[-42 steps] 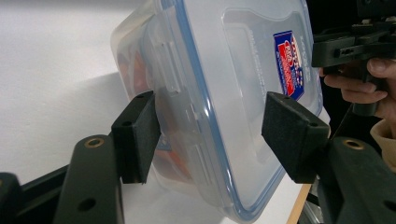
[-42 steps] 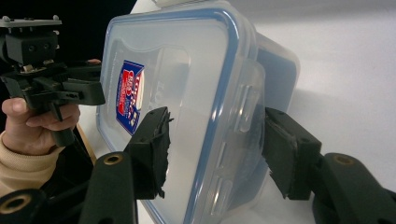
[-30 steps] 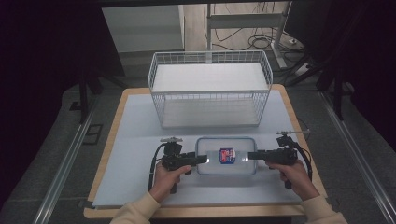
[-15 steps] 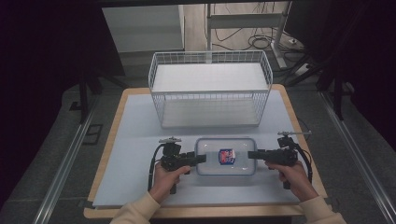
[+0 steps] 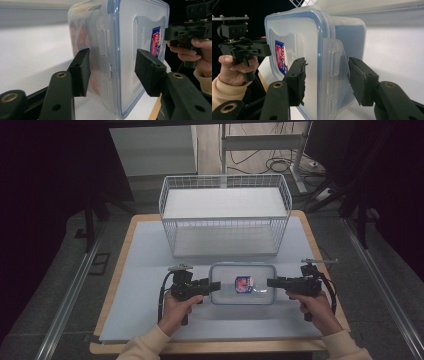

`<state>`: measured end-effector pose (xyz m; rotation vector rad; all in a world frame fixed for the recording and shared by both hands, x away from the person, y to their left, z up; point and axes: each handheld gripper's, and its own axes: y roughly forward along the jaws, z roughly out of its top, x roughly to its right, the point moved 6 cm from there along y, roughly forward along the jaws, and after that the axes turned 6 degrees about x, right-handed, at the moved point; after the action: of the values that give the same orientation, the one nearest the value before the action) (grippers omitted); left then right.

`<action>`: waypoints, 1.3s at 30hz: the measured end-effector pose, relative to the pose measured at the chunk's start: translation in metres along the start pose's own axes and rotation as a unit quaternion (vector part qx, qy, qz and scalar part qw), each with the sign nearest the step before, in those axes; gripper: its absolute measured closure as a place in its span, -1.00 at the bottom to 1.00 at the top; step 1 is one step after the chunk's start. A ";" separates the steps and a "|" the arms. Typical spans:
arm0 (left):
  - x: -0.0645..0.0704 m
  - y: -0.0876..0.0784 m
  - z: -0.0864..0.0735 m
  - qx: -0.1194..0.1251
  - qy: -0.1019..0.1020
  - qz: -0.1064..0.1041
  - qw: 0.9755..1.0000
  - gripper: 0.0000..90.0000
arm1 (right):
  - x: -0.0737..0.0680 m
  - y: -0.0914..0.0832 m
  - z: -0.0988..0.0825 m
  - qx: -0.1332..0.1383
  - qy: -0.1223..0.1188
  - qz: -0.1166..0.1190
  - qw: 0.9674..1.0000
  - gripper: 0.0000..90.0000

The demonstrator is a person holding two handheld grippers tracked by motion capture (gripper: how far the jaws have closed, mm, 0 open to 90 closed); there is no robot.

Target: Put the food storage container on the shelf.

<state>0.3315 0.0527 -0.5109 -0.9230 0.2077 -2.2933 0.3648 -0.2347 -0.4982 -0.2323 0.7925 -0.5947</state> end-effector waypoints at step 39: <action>0.004 -0.026 0.039 0.023 0.028 -0.006 0.999 0.07 | -0.034 0.002 0.039 0.028 -0.051 0.003 0.998 0.10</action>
<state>0.3415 0.0739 -0.4703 -0.8391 0.1721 -2.3271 0.3751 -0.2139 -0.4519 -0.2083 0.6764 -0.5935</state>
